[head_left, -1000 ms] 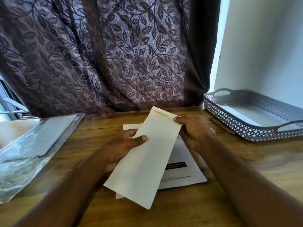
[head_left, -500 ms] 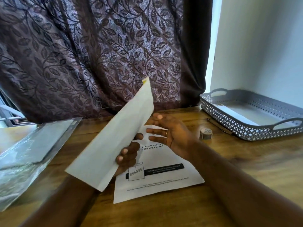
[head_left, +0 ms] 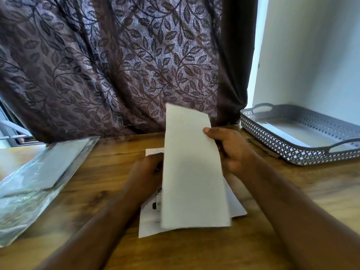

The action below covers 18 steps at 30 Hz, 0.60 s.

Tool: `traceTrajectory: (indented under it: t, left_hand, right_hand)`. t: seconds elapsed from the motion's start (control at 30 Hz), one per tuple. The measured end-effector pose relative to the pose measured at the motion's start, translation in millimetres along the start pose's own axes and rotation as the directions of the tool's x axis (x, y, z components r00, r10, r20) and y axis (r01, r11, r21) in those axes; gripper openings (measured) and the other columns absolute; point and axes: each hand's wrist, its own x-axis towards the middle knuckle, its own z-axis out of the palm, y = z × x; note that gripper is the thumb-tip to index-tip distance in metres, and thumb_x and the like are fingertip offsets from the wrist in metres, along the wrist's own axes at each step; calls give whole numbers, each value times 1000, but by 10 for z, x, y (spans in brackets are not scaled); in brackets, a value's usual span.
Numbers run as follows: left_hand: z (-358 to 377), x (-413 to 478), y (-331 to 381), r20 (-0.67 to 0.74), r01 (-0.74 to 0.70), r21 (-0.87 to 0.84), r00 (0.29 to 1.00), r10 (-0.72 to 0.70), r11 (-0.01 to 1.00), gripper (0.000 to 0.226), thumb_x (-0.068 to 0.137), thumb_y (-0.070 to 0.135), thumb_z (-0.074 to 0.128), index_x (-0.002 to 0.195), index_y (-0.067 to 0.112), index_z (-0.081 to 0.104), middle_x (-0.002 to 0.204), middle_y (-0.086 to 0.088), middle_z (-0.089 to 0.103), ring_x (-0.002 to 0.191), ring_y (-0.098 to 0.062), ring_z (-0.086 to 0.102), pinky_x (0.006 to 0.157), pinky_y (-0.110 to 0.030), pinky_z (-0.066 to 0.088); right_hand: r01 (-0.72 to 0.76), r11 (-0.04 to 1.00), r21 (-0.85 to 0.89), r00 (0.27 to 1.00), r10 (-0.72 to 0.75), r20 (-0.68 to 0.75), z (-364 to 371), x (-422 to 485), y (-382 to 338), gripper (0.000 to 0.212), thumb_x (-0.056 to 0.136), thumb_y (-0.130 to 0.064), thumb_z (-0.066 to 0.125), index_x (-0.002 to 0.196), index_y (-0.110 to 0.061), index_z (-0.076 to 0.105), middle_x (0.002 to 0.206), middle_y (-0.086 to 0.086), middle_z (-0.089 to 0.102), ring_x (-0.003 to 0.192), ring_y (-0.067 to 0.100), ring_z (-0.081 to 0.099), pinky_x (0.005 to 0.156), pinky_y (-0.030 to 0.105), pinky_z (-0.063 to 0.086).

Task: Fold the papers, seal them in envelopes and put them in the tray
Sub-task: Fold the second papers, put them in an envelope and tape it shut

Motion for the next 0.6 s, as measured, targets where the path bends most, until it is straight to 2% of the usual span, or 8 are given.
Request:
traceTrajectory:
  t: [0.07, 0.17, 0.23, 0.3, 0.33, 0.4, 0.5, 0.6]
  left_hand:
    - [-5, 33, -40, -63, -16, 21, 998, 17, 1000, 16, 99, 15, 57, 104, 19, 71, 94, 11, 69, 79, 0, 61, 67, -13, 40]
    - [-19, 66, -157, -165, 54, -42, 984, -60, 998, 21, 97, 7, 56, 112, 20, 63, 102, 6, 68, 91, -12, 63, 72, -26, 48]
    - [-22, 63, -222, -192, 49, -5, 980, -49, 999, 31, 90, -4, 56, 107, 22, 55, 100, 4, 64, 92, -16, 61, 72, -30, 47]
    - [-31, 62, -240, -198, 25, 44, 980, -16, 999, 36, 84, -8, 59, 102, 23, 52, 101, 4, 61, 94, -17, 59, 74, -31, 47]
    - [-35, 73, -231, -192, 18, 47, 981, -9, 999, 37, 83, -9, 60, 102, 22, 53, 103, 5, 60, 96, -17, 59, 78, -34, 49]
    - [-38, 88, -217, -185, 10, 41, 983, -2, 999, 35, 83, -7, 62, 106, 19, 58, 107, 6, 59, 103, -16, 58, 88, -38, 51]
    - [-1, 96, -210, -165, -25, 70, 986, 37, 997, 30, 86, 1, 66, 112, 17, 61, 113, 4, 61, 105, -16, 56, 92, -38, 50]
    - [39, 102, -224, -134, -63, 107, 988, 77, 992, 25, 89, 5, 67, 112, 13, 62, 114, -5, 63, 105, -20, 56, 90, -39, 49]
  right_hand:
    - [-38, 984, -172, 997, 27, -66, -38, -4, 15, 22, 87, -5, 72, 104, 8, 72, 99, 24, 75, 81, 35, 74, 71, 43, 61]
    - [-30, 879, -476, 990, -41, -137, -54, 8, 101, 18, 82, -2, 78, 90, 13, 71, 79, 18, 72, 57, 23, 66, 58, 29, 56]
    - [-32, 722, -691, 987, -84, -134, -43, 36, 159, 23, 83, -10, 80, 84, 11, 70, 73, 13, 62, 60, 20, 58, 59, 26, 46]
    - [-48, 485, -873, 984, -127, -124, -33, 82, 211, 32, 83, -23, 81, 91, 7, 74, 80, 11, 65, 72, 21, 60, 64, 25, 42]
    - [-58, 380, -923, 977, -167, -130, -35, 98, 230, 33, 83, -29, 81, 95, 1, 76, 87, 9, 70, 77, 20, 63, 61, 22, 42]
    - [-83, 264, -961, 959, -240, -148, -21, 122, 252, 30, 83, -35, 80, 96, -8, 77, 92, 6, 74, 78, 18, 64, 53, 20, 40]
    - [-48, 147, -988, 918, -382, -101, -6, 127, 247, 22, 86, -32, 74, 83, -11, 74, 78, 3, 67, 75, 21, 64, 57, 23, 42]
    - [23, 66, -998, 883, -469, -10, -52, 47, 186, 20, 89, -21, 67, 74, -10, 73, 66, -1, 62, 64, 20, 59, 48, 24, 37]
